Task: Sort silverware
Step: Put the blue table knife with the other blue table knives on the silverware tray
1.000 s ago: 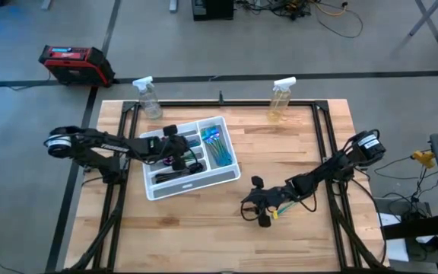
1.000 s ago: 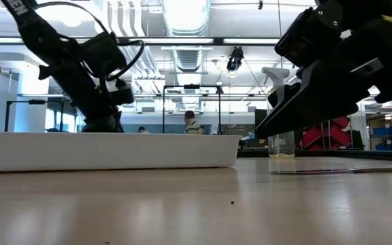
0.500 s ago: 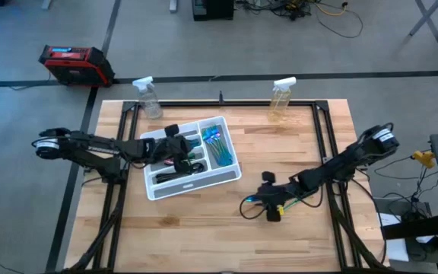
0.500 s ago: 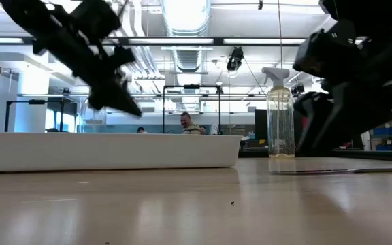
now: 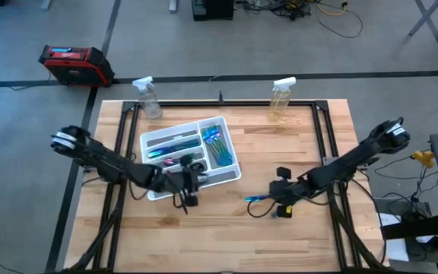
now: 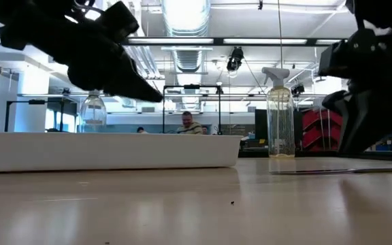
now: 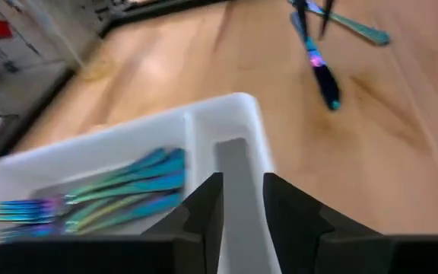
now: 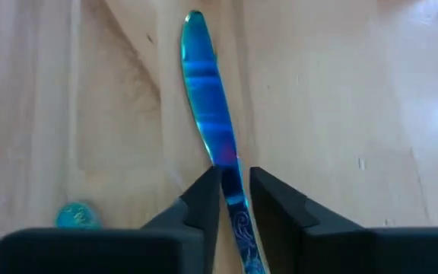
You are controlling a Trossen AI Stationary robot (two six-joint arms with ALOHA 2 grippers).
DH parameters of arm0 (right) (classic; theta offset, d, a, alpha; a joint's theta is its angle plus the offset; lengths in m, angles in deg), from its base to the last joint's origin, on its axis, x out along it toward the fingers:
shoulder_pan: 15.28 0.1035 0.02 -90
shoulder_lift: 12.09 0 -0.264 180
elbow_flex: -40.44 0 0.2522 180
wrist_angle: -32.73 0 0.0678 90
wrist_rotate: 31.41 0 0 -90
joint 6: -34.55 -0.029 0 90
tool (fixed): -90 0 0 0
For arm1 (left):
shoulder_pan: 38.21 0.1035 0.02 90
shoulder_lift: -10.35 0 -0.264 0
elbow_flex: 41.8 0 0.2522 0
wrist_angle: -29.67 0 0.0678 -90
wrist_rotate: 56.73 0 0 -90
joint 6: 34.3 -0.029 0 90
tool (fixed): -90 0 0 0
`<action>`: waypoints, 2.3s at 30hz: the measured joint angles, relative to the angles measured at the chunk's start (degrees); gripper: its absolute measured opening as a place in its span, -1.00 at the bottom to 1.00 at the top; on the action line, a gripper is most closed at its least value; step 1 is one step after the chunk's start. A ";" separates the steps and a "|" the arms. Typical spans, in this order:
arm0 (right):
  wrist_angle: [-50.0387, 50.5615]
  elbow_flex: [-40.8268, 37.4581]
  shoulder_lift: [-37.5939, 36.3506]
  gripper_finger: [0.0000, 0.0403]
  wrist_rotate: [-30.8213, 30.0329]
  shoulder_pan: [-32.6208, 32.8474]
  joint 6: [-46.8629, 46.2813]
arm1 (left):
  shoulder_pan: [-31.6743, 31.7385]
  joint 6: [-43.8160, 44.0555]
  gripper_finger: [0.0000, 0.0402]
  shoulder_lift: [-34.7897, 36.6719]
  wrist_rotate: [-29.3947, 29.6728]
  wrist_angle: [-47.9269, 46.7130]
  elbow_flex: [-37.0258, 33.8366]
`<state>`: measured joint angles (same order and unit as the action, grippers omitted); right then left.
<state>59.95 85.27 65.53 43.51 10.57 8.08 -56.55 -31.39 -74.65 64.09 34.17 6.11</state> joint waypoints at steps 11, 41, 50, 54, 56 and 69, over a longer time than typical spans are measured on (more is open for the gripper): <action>-25.18 1.26 16.77 -0.99 -1.09 -2.11 3.52 | -2.35 0.45 -0.61 -12.69 -0.81 -3.95 10.59; -28.64 12.01 28.22 -1.00 -13.33 -4.35 5.19 | -4.27 5.25 -0.61 -22.40 -8.96 -17.93 23.12; -32.77 20.36 32.11 -1.00 -7.68 -3.80 10.92 | -4.62 8.21 -0.61 -25.15 -6.87 -16.98 22.98; -32.86 20.83 30.69 -1.00 -7.89 -3.74 11.23 | -5.12 8.42 -0.62 -25.52 -6.05 -16.93 22.97; -32.96 20.81 29.80 -1.00 -8.80 -3.73 11.71 | -5.74 8.44 -0.68 -25.52 -6.04 -16.95 22.97; -14.07 20.24 24.98 -1.00 -7.42 -3.61 9.98 | -6.94 7.47 -1.00 -27.41 -13.23 -6.47 25.21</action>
<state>45.88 105.51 90.52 36.10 6.96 18.06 -63.48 -23.92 -102.06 50.86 27.70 31.31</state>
